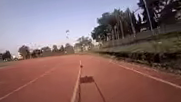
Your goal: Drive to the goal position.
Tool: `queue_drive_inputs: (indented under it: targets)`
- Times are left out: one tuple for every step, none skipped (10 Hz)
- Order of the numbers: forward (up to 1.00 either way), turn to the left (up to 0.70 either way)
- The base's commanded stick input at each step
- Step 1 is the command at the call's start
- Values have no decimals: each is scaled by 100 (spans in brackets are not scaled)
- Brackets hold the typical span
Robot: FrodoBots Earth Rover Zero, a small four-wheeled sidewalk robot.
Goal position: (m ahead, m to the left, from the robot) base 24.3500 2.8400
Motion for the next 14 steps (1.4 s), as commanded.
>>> queue_drive_inputs:
  targets:
    - [70,0]
    - [70,0]
    - [70,0]
    - [70,0]
    - [70,0]
    - [70,0]
    - [70,0]
    - [70,0]
    - [70,0]
    - [70,0]
    - [70,0]
    - [70,0]
    - [70,0]
    - [70,0]
